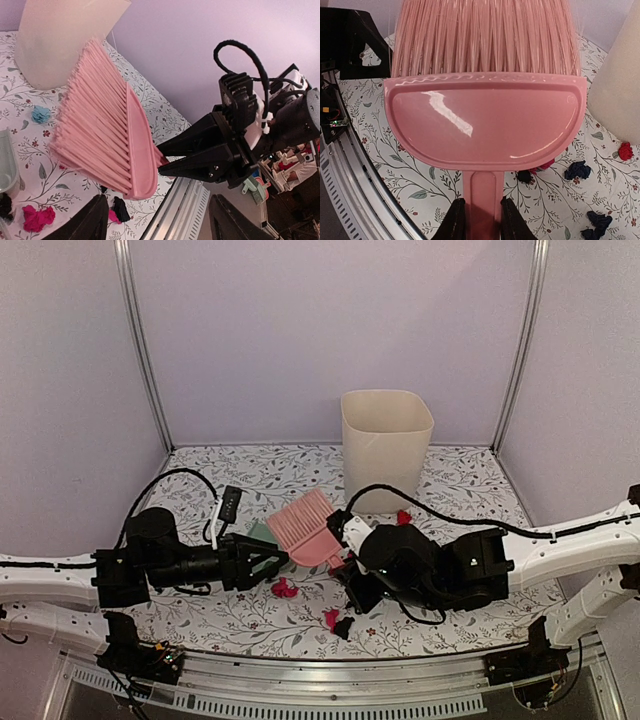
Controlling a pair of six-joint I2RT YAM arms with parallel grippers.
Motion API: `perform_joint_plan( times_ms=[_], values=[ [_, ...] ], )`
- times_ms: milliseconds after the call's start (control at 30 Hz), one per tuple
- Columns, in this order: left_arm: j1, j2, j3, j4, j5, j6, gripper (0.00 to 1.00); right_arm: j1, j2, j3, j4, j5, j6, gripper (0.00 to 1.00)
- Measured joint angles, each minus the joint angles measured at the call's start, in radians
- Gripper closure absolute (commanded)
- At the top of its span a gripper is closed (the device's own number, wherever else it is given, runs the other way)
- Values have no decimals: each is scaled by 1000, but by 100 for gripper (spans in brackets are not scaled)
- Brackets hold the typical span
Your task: Sweep away the paper scraps from the table
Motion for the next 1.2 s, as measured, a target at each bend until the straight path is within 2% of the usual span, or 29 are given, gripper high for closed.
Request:
perform_joint_plan(
  times_ms=[133,233,433,600,767,800,833,867,900,933,967,1000,1200],
  values=[
    [0,15,0,8,-23,-7,31,8,15,2,13,12,-10,100],
    [0,41,0,8,-34,-15,38,10,27,5,21,19,-16,100],
    [0,76,0,26,-40,-26,46,24,43,18,34,26,-21,100],
    [0,93,-5,71,-49,-35,71,28,64,38,46,26,-35,100],
    [-1,97,-38,114,-68,-63,100,30,89,47,62,31,-48,99],
    [-1,96,-39,118,-68,-65,100,30,92,47,63,32,-53,94],
    [-2,94,-42,127,-70,-71,100,30,95,46,66,34,-56,75],
    [-2,89,-47,136,-72,-76,100,30,97,44,75,36,-57,40],
    [-2,84,-52,141,-75,-82,100,30,97,44,81,37,-60,21],
    [-2,80,-56,149,-76,-81,100,30,97,43,90,39,-54,8],
    [-3,77,-62,155,-82,-80,100,30,97,41,100,42,-51,2],
    [-3,76,-67,158,-86,-80,100,31,96,36,113,49,-41,1],
    [-3,72,-78,177,-91,-71,100,10,24,-96,236,55,33,1]
  ],
)
